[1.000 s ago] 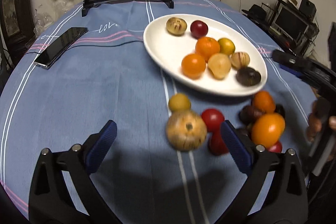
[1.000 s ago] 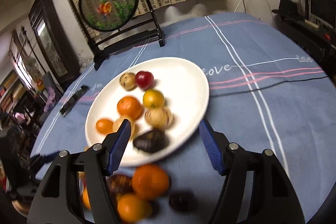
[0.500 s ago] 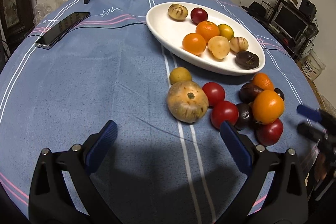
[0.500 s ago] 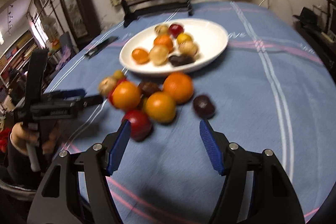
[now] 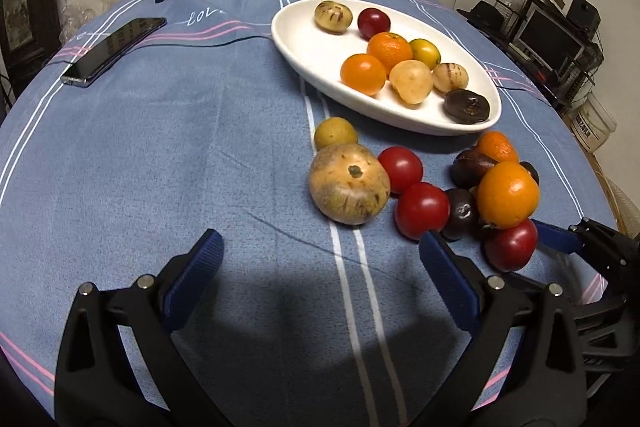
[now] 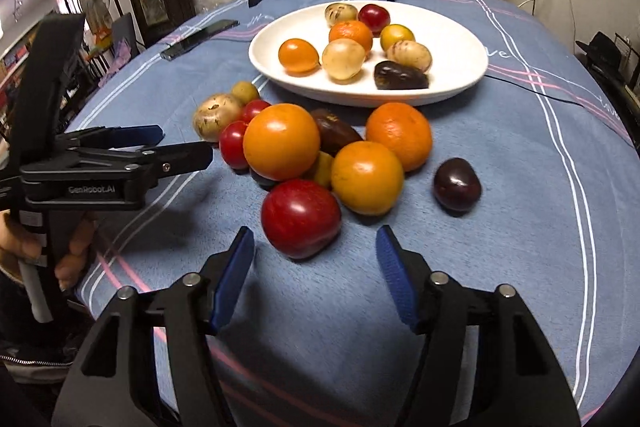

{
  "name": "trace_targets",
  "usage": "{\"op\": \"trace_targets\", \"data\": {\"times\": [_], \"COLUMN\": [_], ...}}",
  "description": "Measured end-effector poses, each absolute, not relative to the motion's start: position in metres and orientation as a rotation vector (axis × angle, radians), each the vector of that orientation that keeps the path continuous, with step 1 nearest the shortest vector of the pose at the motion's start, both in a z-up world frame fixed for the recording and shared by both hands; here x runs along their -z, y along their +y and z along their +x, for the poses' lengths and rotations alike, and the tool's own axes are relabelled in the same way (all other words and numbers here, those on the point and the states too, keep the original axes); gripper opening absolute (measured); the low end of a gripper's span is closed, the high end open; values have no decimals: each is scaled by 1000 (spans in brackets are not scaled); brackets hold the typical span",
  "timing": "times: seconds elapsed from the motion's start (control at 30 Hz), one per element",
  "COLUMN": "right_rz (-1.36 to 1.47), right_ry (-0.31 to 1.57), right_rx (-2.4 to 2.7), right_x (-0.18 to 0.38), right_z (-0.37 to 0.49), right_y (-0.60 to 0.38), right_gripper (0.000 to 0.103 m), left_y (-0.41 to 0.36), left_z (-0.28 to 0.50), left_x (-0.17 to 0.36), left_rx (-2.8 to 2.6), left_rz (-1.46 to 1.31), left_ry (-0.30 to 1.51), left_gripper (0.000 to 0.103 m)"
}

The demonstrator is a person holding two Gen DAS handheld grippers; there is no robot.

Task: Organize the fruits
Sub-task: 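Grasp a red round fruit from the pile with the right gripper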

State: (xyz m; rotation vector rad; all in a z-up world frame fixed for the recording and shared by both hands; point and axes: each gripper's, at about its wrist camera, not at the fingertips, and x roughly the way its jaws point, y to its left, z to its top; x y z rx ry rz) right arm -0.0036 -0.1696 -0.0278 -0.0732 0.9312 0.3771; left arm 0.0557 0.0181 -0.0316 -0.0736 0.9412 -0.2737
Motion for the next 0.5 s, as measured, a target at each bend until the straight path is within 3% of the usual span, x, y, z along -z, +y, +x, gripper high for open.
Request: {"op": "trace_targets", "data": {"times": [0.07,0.2,0.5], "right_rz": [-100,-108,-45], "right_ry": [933,924,917], "right_rx": [-371,-356,-372], "right_x": [30,31,28], "right_z": [0,5,-4], "right_y": [-162,-157,-179], "right_gripper": [59,42,41], "left_y": [18,17,16], "left_z": [55,55,59], "left_x": [32,32,33], "left_rx": [275,279,220], "left_rz": [-76,-69,-51], "left_ry": [940,942,954], "left_gripper": [100,100,100]}}
